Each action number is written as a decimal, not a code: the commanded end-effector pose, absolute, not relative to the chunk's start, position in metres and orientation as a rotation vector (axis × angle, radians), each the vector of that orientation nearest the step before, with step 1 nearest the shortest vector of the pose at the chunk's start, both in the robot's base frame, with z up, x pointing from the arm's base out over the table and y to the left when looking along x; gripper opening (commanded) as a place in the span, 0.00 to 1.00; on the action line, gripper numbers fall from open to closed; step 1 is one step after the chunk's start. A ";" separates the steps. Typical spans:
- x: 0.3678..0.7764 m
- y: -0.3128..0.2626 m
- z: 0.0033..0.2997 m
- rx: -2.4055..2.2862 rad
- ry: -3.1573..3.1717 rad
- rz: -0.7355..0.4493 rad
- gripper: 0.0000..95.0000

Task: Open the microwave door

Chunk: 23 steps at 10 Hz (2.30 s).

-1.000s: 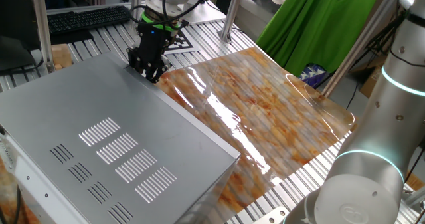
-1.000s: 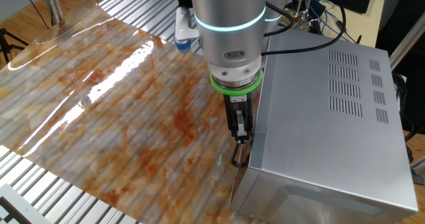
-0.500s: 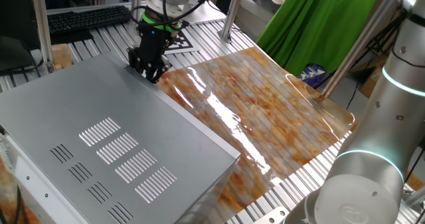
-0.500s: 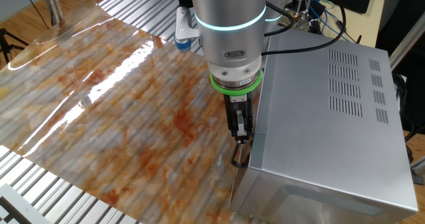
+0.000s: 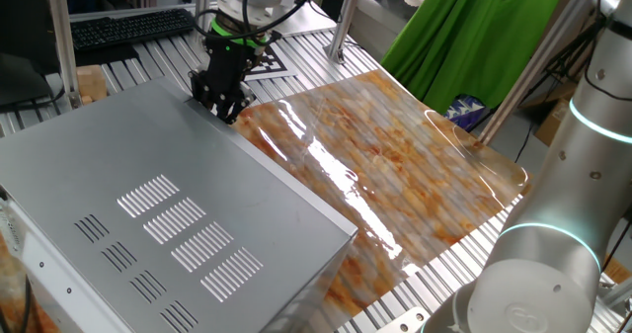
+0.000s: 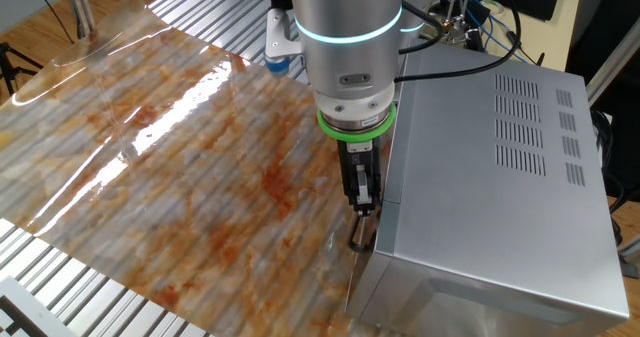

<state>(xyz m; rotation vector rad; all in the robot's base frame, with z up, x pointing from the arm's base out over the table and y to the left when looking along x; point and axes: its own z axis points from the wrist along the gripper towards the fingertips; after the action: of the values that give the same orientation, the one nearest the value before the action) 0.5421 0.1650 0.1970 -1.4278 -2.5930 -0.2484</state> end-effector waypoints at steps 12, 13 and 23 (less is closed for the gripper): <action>0.563 0.182 0.193 -1.421 -2.657 0.000 0.00; 0.565 0.176 0.199 -1.403 -2.662 -0.005 0.00; 0.575 0.168 0.197 -1.408 -2.651 -0.033 0.00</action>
<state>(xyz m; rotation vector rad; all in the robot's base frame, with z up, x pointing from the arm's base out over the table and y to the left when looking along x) 0.5705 0.1722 0.2017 -1.4473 -2.6207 -0.0938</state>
